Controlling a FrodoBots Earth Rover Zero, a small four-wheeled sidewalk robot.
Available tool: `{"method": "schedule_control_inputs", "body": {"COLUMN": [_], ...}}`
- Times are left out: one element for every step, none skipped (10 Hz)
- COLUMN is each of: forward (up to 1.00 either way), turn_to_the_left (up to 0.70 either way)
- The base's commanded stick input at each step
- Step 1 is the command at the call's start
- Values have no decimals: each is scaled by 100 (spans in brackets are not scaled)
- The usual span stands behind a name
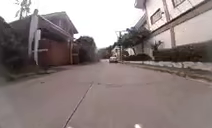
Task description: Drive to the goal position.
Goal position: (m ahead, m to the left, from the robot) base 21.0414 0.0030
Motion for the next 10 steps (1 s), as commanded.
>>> {"method": "schedule_control_inputs", "body": {"forward": [100,100,100,100,100,100,100,100,100,100], "turn_to_the_left": [3,3,3,3,3,3,3,3,3,3]}}
